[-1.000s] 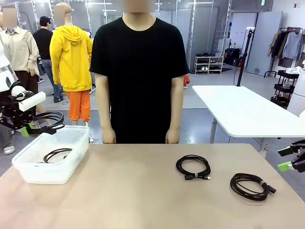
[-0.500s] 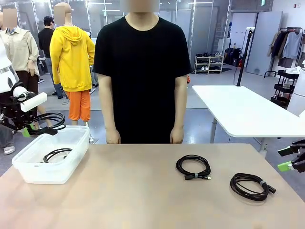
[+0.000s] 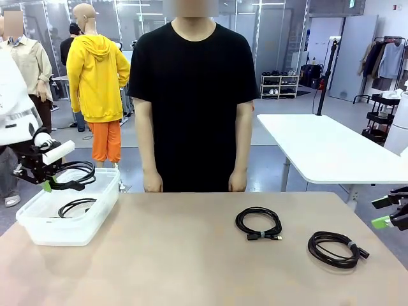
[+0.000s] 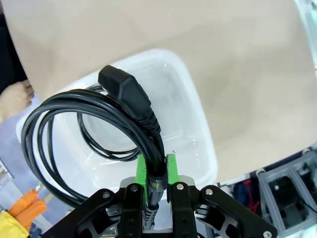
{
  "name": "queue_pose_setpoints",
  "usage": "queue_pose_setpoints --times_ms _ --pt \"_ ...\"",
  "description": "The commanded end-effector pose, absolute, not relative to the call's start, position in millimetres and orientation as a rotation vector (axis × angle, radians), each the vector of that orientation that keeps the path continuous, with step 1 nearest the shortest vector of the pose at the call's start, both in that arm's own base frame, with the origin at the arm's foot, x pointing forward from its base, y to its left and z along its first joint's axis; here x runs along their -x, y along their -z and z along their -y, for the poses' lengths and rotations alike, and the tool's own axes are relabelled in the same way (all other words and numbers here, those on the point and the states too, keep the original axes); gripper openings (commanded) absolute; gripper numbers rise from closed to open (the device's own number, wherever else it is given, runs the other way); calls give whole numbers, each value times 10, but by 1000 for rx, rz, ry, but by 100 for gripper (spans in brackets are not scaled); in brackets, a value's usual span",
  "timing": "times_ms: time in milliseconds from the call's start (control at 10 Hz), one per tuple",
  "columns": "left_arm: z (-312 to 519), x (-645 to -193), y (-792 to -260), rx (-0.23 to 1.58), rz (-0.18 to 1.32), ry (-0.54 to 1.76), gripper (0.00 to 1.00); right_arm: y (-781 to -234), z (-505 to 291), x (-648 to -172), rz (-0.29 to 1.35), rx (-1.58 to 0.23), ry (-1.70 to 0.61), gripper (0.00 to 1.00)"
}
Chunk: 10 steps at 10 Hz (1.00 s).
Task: Organize and store the cables.
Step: Place the Power Cable into the Organizing box.
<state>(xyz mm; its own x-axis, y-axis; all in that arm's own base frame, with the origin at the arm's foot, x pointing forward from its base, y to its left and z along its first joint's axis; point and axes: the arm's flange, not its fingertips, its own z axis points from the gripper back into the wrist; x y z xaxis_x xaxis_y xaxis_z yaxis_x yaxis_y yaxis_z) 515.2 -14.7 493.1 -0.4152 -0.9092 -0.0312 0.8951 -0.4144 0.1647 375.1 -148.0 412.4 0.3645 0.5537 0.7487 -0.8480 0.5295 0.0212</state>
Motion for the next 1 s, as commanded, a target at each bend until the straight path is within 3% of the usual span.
queue_pose_setpoints --times_ms 0,700,800,900 --pt "0 -5453 -4797 -90 195 1984 18 -4155 1486 -3765 748 -448 -935 100" --pt "-114 -6021 -3994 57 117 1884 18 -4155 1486 -3765 748 -448 -935 100" --pt "-110 -6024 -3962 67 114 1883 52 -4155 1486 -3765 748 -448 -935 100" --pt "-103 -6025 -3949 66 97 1881 58 -4155 1486 -3765 748 -448 -935 100"
